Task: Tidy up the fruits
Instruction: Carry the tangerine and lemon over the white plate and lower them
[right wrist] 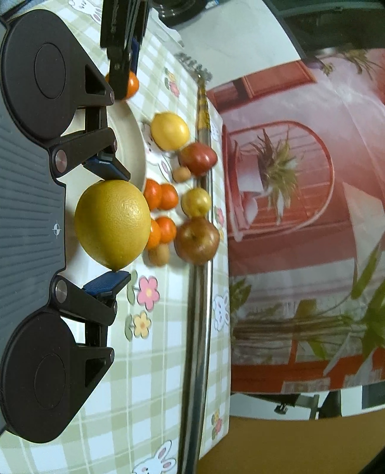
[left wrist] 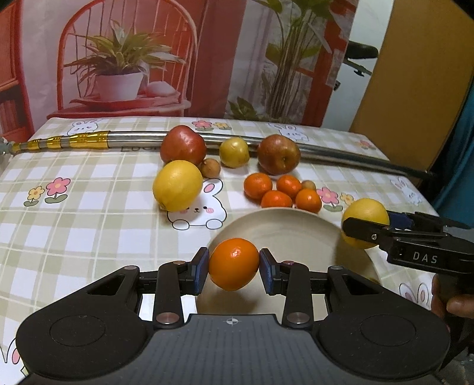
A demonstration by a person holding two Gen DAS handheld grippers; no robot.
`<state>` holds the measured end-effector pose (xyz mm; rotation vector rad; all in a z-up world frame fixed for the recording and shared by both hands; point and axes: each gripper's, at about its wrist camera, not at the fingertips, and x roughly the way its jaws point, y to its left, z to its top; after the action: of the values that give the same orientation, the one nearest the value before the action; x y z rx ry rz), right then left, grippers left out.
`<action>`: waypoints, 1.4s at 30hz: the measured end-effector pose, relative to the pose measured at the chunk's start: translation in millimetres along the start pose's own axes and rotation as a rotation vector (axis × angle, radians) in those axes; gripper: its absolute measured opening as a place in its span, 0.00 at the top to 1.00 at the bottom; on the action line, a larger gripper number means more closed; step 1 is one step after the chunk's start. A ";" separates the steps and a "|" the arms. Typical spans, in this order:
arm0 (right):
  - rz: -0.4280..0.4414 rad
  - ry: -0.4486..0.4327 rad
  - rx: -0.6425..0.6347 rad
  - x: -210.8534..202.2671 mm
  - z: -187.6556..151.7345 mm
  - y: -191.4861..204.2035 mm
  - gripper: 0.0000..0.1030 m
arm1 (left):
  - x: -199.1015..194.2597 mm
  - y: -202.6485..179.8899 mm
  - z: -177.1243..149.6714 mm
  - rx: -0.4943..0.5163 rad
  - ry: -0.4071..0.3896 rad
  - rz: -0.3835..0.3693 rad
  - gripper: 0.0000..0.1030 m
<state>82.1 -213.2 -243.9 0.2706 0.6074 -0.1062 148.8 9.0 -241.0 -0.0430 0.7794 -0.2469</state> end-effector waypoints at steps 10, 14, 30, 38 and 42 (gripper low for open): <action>0.027 0.048 -0.078 6.6 -7.7 24.8 0.40 | 6.6 -1.3 -8.7 0.015 0.033 0.001 0.63; 0.032 0.061 -0.092 7.7 -11.6 28.4 0.40 | 7.7 -2.8 -10.8 0.026 0.037 0.000 0.63; 0.011 0.103 -0.141 10.9 -18.9 35.1 0.40 | 13.3 -3.4 -15.7 0.042 0.058 0.016 0.63; 0.005 0.111 -0.153 9.3 -18.1 35.4 0.40 | 14.7 -4.4 -17.1 0.047 0.064 0.015 0.62; 0.002 0.115 -0.163 8.4 -18.3 36.4 0.40 | 15.5 -6.0 -19.2 0.050 0.070 0.013 0.62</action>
<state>85.4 -173.3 -255.2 0.1196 0.7262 -0.0389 144.7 0.5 -264.6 0.0179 0.8428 -0.2562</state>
